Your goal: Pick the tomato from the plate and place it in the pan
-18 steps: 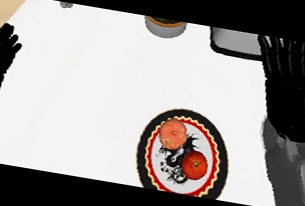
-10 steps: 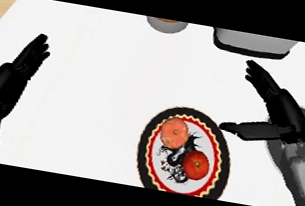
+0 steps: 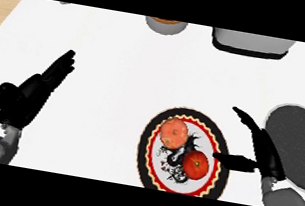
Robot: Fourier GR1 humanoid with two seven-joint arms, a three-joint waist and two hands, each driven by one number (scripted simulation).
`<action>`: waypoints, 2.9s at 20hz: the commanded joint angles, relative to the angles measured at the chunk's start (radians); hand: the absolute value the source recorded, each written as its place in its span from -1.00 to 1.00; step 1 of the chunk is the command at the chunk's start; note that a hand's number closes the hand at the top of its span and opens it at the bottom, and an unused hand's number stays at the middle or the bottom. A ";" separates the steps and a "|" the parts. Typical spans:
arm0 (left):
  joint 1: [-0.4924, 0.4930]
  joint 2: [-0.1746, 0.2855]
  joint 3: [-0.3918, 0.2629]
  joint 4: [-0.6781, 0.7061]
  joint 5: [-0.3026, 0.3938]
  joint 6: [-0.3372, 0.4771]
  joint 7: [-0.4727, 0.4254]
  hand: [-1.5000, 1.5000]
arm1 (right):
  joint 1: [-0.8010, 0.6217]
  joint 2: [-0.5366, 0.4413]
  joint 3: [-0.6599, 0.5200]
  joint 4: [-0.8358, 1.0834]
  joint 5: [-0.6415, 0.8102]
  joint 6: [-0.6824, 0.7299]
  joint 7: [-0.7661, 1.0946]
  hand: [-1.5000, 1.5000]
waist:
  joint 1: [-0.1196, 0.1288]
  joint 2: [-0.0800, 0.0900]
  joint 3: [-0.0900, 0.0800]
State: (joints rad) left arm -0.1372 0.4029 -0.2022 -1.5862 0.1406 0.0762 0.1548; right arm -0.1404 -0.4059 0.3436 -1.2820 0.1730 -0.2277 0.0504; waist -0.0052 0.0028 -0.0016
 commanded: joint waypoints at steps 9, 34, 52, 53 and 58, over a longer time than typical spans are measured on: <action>-0.043 -0.047 -0.031 0.014 -0.052 0.017 0.033 0.00 | -0.234 -0.142 0.206 -0.108 0.161 0.434 0.552 -1.00 | 0.022 -0.003 -0.001; -0.076 -0.084 0.038 0.067 -0.075 -0.036 0.033 0.00 | -0.392 0.078 0.289 -0.056 0.017 0.841 1.053 -1.00 | 0.002 -0.001 0.001; -0.034 -0.093 0.099 0.013 -0.101 -0.114 0.050 0.00 | -0.267 0.132 0.310 0.060 0.239 0.841 0.783 1.00 | 0.009 -0.001 0.002; -0.040 -0.109 0.097 0.011 -0.090 -0.118 0.054 0.00 | -0.245 0.189 0.341 0.061 0.259 0.821 0.814 1.00 | 0.009 -0.001 0.002; -0.006 -0.140 0.076 0.021 -0.142 -0.087 0.015 0.00 | -0.188 0.221 0.350 -0.033 0.261 0.859 0.896 1.00 | 0.002 -0.004 0.001</action>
State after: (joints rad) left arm -0.1485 0.2853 -0.1196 -1.5876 0.0243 -0.0249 0.1872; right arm -0.3981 -0.2445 0.6491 -1.2985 0.4430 0.5886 0.8878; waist -0.0023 -0.0195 -0.0159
